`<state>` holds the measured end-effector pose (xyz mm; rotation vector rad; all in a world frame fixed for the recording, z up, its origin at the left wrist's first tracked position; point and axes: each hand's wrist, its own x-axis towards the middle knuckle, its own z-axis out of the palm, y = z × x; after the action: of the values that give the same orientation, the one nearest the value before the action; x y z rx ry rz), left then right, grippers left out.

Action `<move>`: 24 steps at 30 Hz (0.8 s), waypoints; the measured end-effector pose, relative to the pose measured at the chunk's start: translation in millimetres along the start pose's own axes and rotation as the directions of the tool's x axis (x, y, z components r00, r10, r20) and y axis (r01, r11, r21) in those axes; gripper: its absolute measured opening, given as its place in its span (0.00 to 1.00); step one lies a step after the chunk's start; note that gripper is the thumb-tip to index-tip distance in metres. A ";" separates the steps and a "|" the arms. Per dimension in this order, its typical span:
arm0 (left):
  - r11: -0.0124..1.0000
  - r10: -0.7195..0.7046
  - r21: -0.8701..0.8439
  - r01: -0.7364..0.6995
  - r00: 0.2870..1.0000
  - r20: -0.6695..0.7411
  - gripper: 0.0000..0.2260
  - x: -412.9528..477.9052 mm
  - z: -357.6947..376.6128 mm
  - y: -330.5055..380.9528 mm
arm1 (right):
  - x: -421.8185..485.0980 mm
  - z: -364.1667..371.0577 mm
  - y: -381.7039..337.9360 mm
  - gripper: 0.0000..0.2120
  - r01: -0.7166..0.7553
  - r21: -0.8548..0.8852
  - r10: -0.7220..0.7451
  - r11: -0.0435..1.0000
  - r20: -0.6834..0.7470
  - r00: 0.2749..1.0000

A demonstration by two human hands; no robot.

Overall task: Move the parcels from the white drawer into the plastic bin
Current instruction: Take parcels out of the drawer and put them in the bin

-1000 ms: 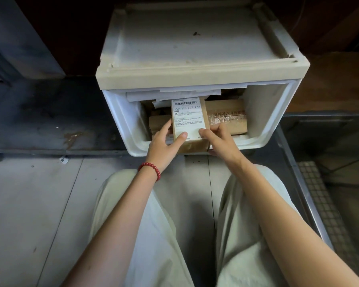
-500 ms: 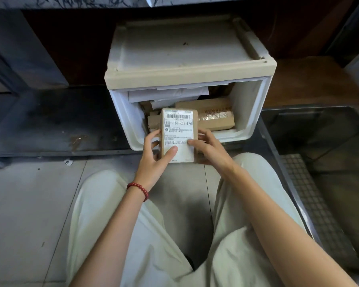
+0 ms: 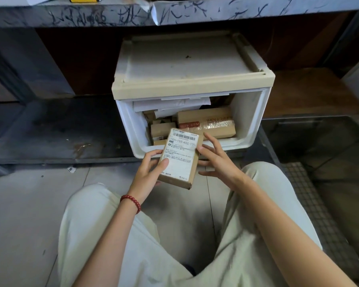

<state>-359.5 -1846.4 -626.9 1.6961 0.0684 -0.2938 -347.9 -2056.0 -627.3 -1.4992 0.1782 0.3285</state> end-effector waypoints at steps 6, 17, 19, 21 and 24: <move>0.995 0.094 0.030 -0.096 0.993 0.076 0.36 0.0 1.1 -2.2 | 3.6 -3.1 -0.4 0.17 -0.079 -0.010 0.078 0.997 -0.086 0.993; 0.975 0.181 0.134 -0.176 0.983 -0.030 0.36 0.9 5.6 -1.6 | 4.5 -11.4 3.0 0.28 -0.136 -0.086 0.125 0.987 -0.127 0.984; 0.965 0.180 0.196 -0.176 0.984 0.001 0.43 1.5 3.7 -3.4 | 3.5 -11.9 2.9 0.29 -0.156 -0.122 0.142 0.980 -0.120 0.983; 0.948 0.154 0.276 -0.156 0.988 0.028 0.49 2.9 2.1 -5.1 | 2.8 -12.5 1.7 0.30 -0.174 -0.152 0.154 0.973 -0.133 0.979; 0.942 0.149 0.308 -0.135 0.989 -0.023 0.48 4.2 1.7 -8.3 | 2.2 -13.6 -0.6 0.29 -0.179 -0.182 0.150 0.967 -0.162 0.975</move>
<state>-357.5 -1847.3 -636.1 2.0058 -0.0693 -0.1622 -344.5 -2069.3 -628.5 -1.7093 0.3995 0.3779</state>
